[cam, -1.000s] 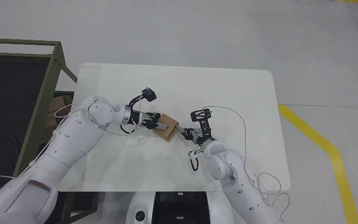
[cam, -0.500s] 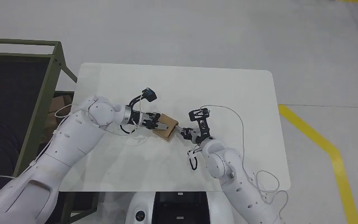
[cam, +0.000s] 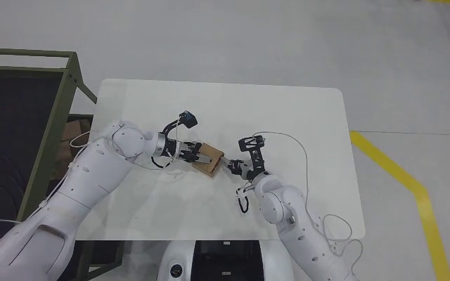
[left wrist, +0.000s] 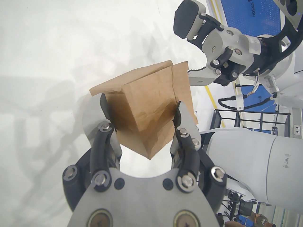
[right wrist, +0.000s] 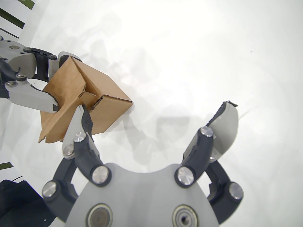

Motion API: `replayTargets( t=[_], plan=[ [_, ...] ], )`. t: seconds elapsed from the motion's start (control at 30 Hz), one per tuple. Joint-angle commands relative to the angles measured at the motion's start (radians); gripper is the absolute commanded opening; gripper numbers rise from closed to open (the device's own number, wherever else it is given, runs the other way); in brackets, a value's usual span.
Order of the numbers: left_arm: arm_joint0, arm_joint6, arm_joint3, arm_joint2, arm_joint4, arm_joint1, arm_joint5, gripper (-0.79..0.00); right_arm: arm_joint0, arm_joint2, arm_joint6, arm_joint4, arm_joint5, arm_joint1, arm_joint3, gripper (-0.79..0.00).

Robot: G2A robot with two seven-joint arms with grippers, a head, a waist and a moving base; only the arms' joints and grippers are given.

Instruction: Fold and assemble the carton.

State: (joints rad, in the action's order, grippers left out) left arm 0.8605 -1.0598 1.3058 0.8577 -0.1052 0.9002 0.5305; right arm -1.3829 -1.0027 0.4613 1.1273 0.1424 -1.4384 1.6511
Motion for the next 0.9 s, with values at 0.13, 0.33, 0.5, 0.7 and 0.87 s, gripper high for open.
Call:
replayTargets(
  t=[0.13,0.33,0.5,0.7,0.87],
  plan=[
    [-0.001,0.000,-0.003,0.001,-0.001,0.002,0.004,-0.271,-0.039,-0.013,-0.033,0.000,-0.019,0.006,0.038,0.000],
    [-0.001,-0.002,-0.004,0.002,0.000,0.004,0.005,-0.265,-0.052,0.012,-0.043,0.022,-0.014,0.005,0.064,0.000],
    [-0.002,-0.003,-0.006,0.003,-0.001,0.006,0.008,-0.268,-0.034,0.040,-0.031,0.047,0.001,0.000,0.051,0.000],
    [-0.001,-0.004,-0.008,0.006,-0.002,0.007,0.010,-0.271,-0.013,0.058,-0.001,0.073,0.010,-0.003,0.025,0.000],
    [-0.001,-0.004,-0.010,0.006,-0.001,0.008,0.013,-0.271,-0.014,0.057,0.000,0.075,0.011,-0.003,0.025,0.000]
  ],
)
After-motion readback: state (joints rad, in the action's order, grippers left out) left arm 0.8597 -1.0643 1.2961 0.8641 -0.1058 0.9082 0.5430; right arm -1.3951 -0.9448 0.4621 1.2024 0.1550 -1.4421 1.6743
